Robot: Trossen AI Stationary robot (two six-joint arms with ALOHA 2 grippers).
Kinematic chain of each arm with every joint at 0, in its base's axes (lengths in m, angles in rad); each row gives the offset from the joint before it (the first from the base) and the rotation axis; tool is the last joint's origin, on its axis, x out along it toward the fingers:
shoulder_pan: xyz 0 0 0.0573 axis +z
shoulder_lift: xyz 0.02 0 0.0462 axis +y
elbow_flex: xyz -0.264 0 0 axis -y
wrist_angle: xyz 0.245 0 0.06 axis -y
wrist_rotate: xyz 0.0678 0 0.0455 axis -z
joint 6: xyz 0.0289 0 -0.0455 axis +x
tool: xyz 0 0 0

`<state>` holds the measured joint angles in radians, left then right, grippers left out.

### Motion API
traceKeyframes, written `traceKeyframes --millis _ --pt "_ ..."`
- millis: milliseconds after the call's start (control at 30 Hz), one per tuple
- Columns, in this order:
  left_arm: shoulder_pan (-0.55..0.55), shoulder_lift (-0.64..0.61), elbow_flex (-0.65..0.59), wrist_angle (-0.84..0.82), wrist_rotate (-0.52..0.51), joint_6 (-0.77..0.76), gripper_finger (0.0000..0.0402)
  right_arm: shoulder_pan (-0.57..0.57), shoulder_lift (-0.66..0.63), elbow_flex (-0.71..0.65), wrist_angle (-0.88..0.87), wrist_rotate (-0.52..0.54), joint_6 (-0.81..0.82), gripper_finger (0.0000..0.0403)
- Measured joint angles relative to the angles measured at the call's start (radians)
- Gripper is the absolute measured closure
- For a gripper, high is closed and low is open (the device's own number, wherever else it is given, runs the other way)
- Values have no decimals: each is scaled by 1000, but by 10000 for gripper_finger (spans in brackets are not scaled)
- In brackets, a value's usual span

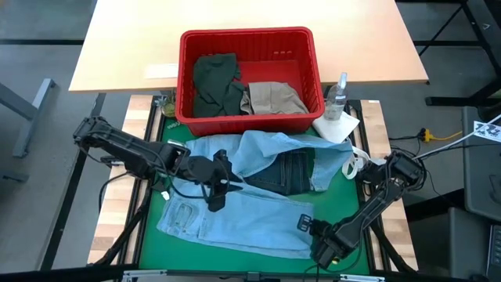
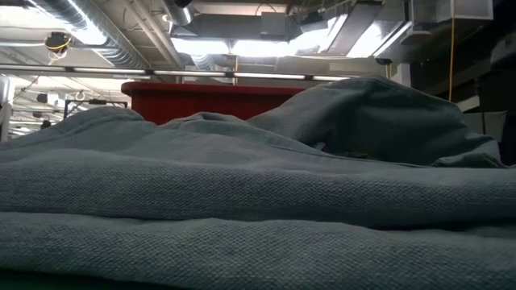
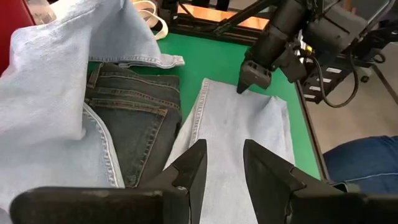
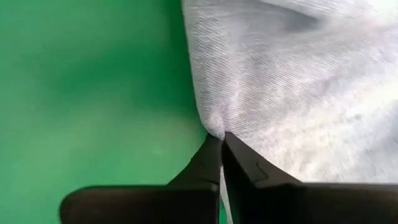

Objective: Fold laundry
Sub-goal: Fold the light blue jeans

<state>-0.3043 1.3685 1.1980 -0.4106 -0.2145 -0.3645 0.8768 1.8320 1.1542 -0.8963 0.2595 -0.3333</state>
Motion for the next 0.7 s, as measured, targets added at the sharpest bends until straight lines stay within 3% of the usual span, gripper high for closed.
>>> traceKeyframes --millis 200,467,700 --pt "0 -46 0 -18 0 0 302 0 -3 86 -156 20 44 393" --pt "5 -121 0 -108 -4 9 302 -1 -8 264 -415 165 39 396" --pt "21 -159 0 -238 -16 5 302 -17 -9 408 -457 305 -44 399"
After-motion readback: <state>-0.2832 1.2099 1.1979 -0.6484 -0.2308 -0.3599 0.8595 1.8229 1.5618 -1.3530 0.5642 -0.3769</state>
